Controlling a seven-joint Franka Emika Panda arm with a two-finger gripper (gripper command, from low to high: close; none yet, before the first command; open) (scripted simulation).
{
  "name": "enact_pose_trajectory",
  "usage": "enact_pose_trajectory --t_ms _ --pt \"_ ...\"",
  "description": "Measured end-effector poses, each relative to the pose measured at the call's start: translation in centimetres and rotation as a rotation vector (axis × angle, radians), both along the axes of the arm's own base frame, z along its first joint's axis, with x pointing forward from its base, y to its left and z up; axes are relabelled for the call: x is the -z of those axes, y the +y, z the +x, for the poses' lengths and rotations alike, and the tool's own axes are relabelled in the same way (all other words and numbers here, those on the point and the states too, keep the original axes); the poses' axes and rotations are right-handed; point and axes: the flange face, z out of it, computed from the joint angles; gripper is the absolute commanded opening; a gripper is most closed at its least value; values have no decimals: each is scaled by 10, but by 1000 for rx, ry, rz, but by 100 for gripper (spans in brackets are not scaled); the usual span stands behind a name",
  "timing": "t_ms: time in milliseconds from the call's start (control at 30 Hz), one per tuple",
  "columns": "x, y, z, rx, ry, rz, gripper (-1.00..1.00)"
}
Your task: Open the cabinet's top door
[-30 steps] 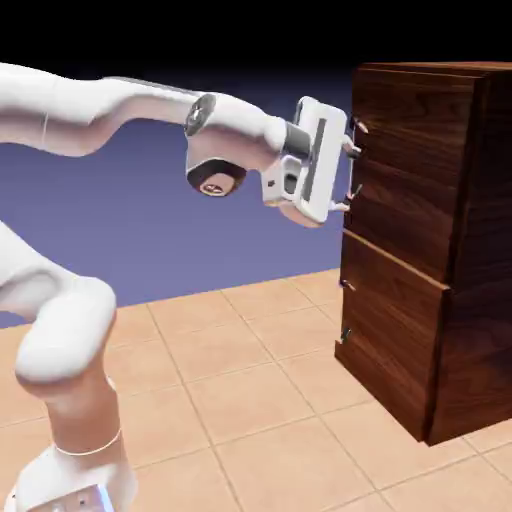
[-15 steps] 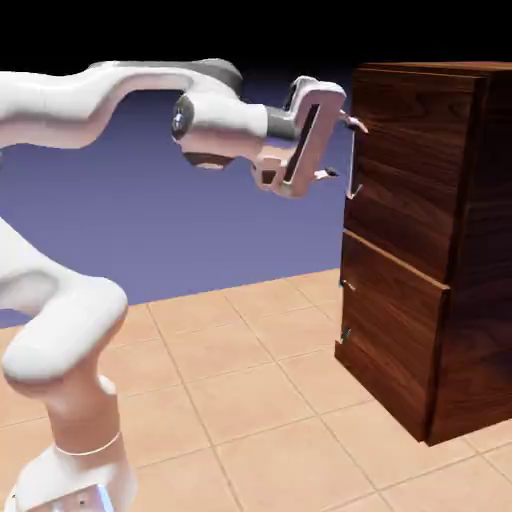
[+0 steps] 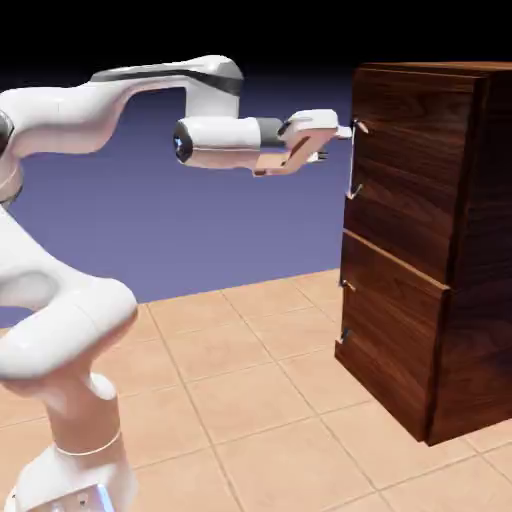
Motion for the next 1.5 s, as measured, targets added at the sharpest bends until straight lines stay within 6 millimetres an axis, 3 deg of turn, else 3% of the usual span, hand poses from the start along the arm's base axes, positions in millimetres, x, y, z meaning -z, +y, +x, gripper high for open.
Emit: enact_pose_trajectory --t_ms 367,533,567,633,1100,1500 --pt "43 48 29 17 -77 446 100" --pt "43 45 79 17 -77 445 100" --pt "43 45 79 17 -77 445 -100" --pt "43 45 79 17 -77 445 -100" --pt "43 13 26 -182 -32 451 -100" --pt "43 -42 -31 -442 28 453 -100"
